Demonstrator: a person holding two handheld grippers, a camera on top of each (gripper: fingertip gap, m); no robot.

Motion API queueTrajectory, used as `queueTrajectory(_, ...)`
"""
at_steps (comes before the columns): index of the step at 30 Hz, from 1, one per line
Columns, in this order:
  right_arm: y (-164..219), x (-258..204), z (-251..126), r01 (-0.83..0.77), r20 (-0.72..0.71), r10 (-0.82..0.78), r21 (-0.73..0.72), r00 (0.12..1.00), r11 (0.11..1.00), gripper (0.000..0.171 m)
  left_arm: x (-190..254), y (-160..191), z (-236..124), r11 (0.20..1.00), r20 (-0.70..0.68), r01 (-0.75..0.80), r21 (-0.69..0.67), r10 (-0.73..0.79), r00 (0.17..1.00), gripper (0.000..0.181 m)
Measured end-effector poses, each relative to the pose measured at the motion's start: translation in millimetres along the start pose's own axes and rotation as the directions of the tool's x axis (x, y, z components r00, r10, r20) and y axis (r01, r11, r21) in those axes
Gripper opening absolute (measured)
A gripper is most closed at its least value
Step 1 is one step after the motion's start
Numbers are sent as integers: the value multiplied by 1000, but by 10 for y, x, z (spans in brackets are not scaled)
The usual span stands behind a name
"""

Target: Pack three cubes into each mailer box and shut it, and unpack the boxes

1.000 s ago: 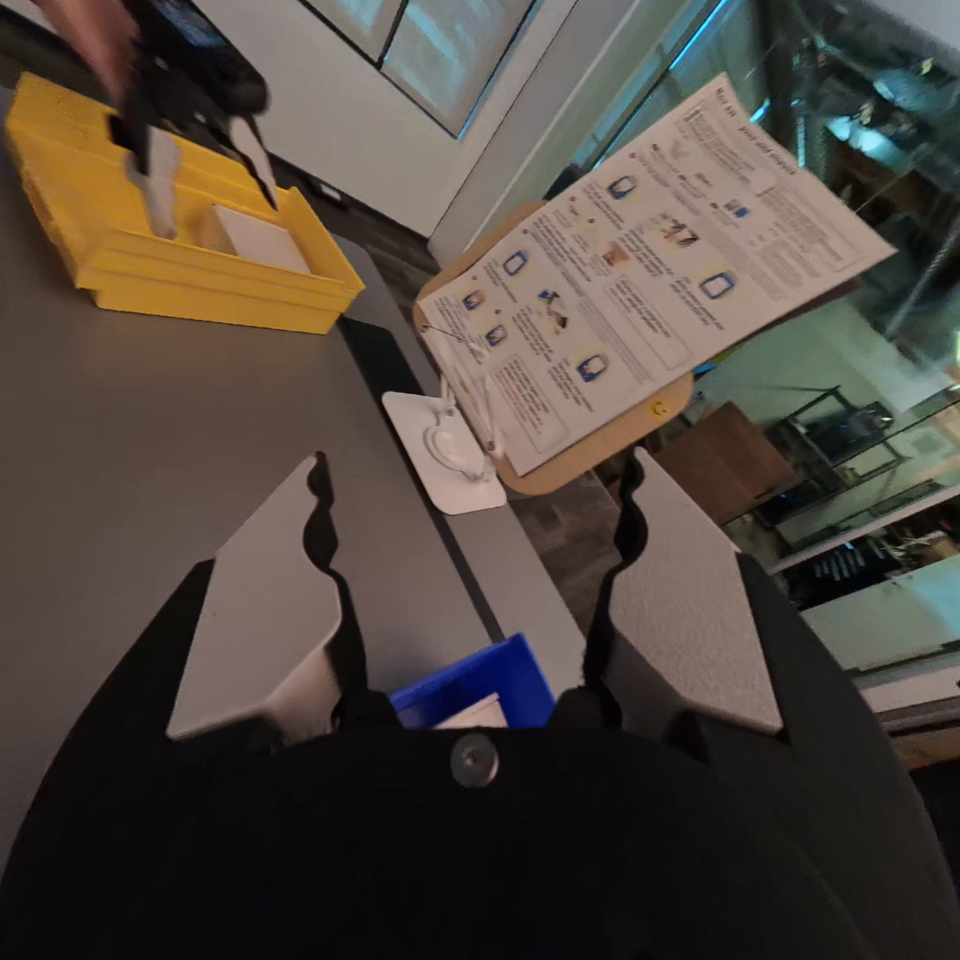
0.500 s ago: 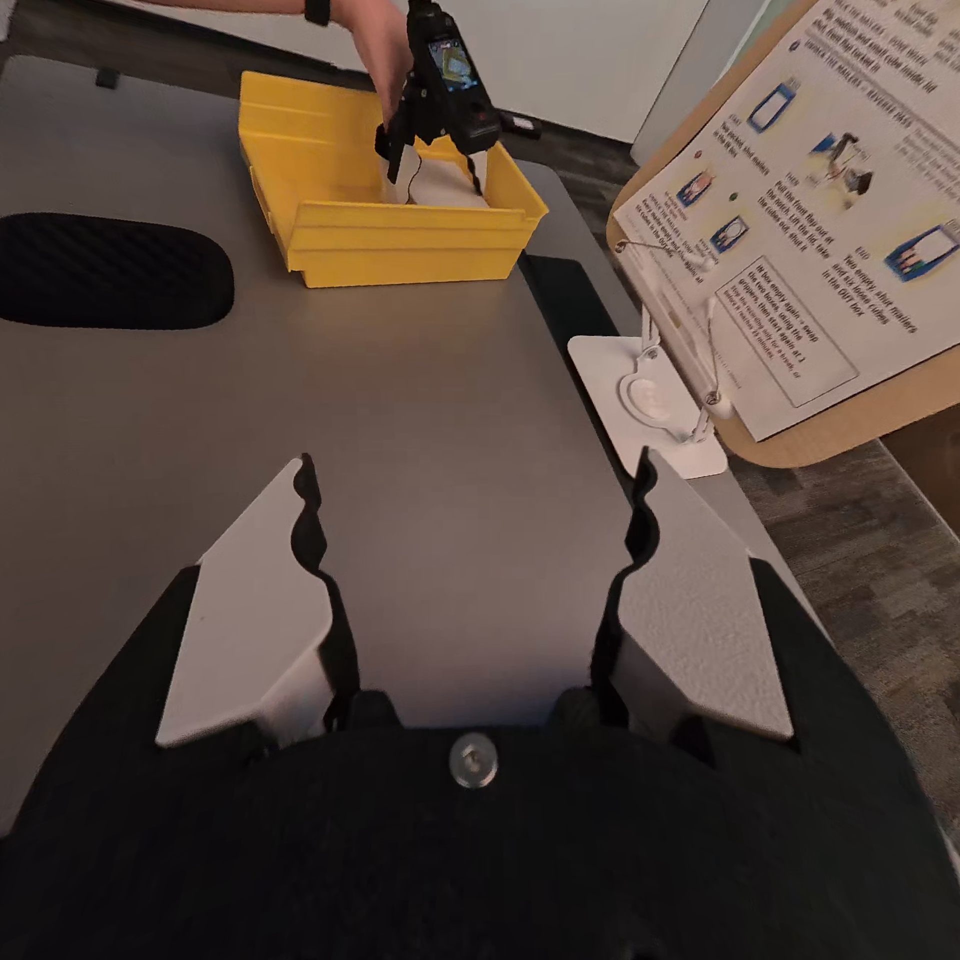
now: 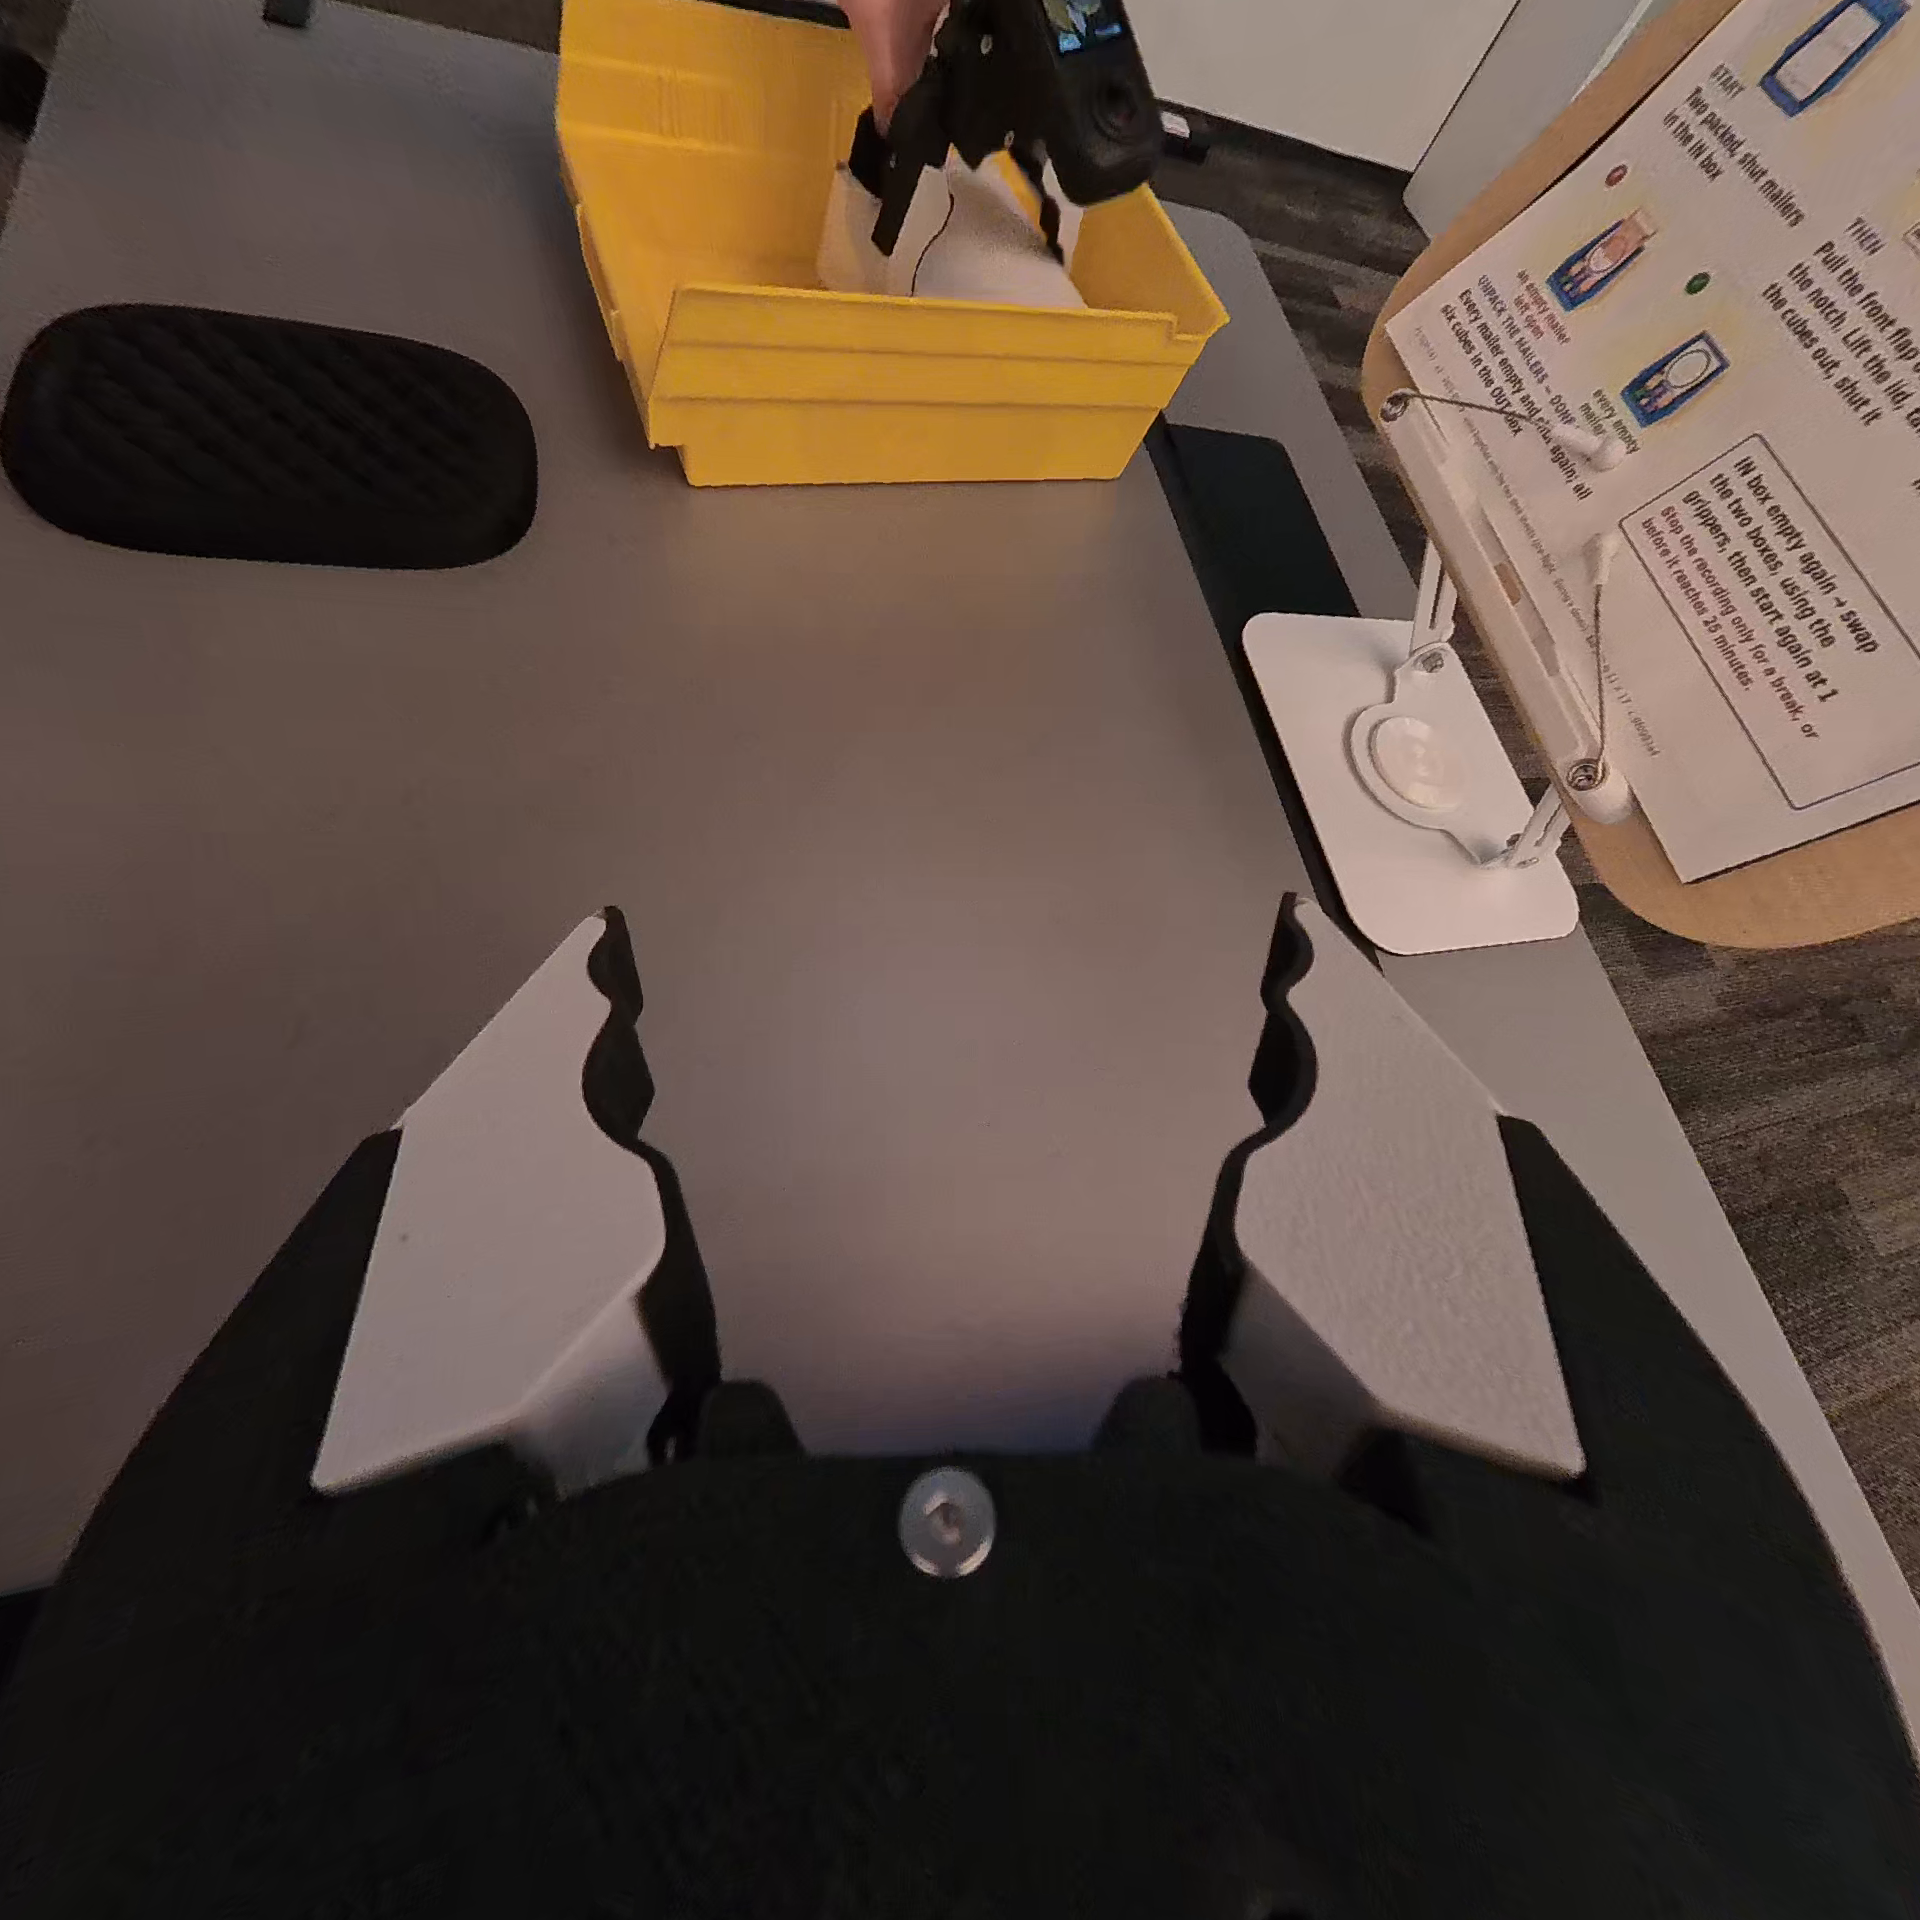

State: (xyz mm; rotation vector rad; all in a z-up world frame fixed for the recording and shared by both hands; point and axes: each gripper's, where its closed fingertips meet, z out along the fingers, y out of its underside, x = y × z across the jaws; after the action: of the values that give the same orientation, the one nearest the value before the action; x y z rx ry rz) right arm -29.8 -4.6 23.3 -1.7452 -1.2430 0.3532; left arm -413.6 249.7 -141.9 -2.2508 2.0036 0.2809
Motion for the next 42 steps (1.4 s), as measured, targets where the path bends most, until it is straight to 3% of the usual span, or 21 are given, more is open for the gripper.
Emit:
queueTrajectory(6, -22, -24, 0, 9, 9, -9, 6, 1000, 1000, 119, -79, 90, -482, 999, 114, 51, 16, -52, 992, 137)
queueTrajectory(12, -143, -46, 15, 40, -84, -41, -8, 996, 999, 118, 5, 76, -1336, 998, 198, 57, 11, -58, 978, 137)
queueTrajectory(15, -329, -50, 48, 113, -247, -102, 33, 964, 993, 117, 303, -292, -1765, 998, 183, 25, 53, -35, 982, 137)
queueTrajectory(18, -431, -309, 79, 281, -399, -232, 69, 887, 957, 110, 848, -933, -1934, 991, 109, -52, 121, 39, 993, 137)
queueTrajectory(24, -104, -911, 297, 467, -537, -475, -162, 698, 869, 109, 2043, -2177, -1651, 945, -71, -226, 238, 249, 966, 138)
queueTrajectory(28, 185, -995, 383, 465, -535, -555, -307, 637, 830, 112, 2612, -2645, -1294, 924, -162, -294, 244, 338, 927, 138)
queueTrajectory(33, 619, -928, 533, 439, -468, -602, -417, 647, 796, 110, 3080, -2865, -972, 914, -262, -334, 229, 388, 883, 138)
queueTrajectory(35, 690, -1025, 649, 484, -401, -648, -441, 648, 756, 90, 3232, -2908, -939, 913, -318, -325, 247, 393, 863, 138)
queueTrajectory(36, 740, -1074, 698, 512, -356, -681, -464, 640, 723, 66, 3295, -2922, -934, 913, -345, -314, 261, 392, 853, 138)
queueTrajectory(38, 775, -1087, 749, 538, -329, -714, -485, 618, 689, 64, 3311, -2917, -877, 914, -359, -289, 285, 382, 852, 138)
queueTrajectory(42, 820, -1096, 784, 534, -279, -701, -485, 656, 693, 62, 3247, -2811, -917, 892, -390, -170, 420, 346, 853, 131)
